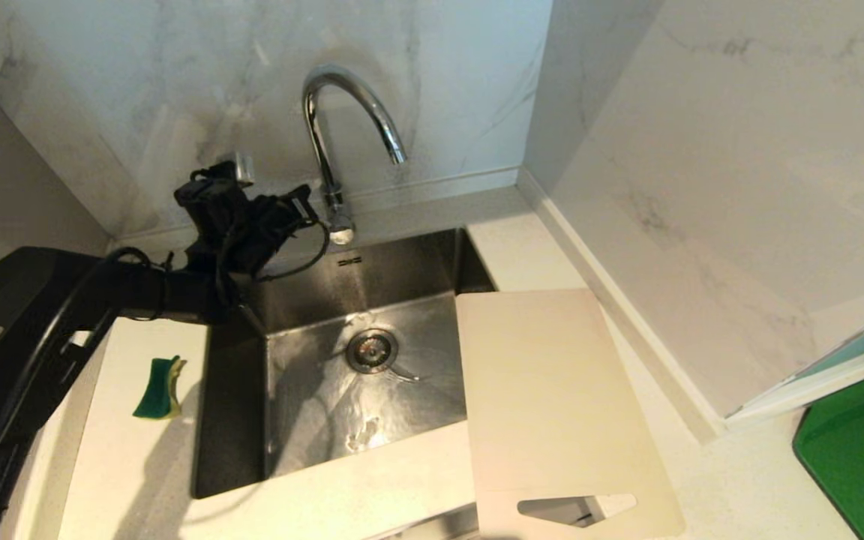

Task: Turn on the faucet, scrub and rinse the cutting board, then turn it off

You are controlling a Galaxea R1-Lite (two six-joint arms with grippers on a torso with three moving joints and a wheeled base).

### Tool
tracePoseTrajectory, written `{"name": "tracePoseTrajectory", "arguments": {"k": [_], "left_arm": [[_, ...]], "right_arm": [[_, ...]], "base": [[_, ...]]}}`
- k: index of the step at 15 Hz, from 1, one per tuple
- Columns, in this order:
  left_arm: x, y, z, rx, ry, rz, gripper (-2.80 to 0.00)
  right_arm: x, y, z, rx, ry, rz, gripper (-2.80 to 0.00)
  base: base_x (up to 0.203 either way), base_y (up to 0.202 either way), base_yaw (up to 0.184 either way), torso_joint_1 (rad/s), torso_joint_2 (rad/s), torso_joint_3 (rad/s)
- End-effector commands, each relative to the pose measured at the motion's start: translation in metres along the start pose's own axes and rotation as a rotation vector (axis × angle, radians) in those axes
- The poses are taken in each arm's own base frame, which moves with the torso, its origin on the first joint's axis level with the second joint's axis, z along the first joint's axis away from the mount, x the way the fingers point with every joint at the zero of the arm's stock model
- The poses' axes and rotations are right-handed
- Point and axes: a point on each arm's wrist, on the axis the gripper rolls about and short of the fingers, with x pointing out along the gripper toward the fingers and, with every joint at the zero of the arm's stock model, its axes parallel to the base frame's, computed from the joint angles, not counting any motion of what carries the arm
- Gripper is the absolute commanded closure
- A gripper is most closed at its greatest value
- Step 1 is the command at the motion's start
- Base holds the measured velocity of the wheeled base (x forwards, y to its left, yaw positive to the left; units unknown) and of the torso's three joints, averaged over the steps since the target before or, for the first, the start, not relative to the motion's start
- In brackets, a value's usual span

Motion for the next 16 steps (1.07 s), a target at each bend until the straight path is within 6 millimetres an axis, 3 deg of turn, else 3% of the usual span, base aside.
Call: {"name": "tracePoseTrajectory", "arguments": {"k": [1,4,10,16], "left_arm": [[-0.013,-0.022,0.058,0.0,-0.074,-0.035,0.0],[-0.034,-0.021,0.112,0.064,-0.03,0.013,0.0],[-0.085,0.011,0.207,0.276,-0.019,0.129,0.0],[-0.143,-0.019,0.286,0.383,-0.062,0.149,0.0]], "right_arm": [[0.0,0.0,0.0,-0.001,0.002,0.001,0.0],[0.0,0.0,0.0,-0.004,0.003,0.001,0.0],[0.0,0.0,0.0,0.0,0.003,-0.001,0.0],[0.0,0.0,0.0,0.007,0.002,-0.001,0.0]], "base": [[0.0,0.0,0.0,0.0,0.0,0.0],[0.0,0.0,0.0,0.0,0.0,0.0],[0.0,0.0,0.0,0.0,0.0,0.0],[0.0,0.0,0.0,0.0,0.0,0.0]]}}
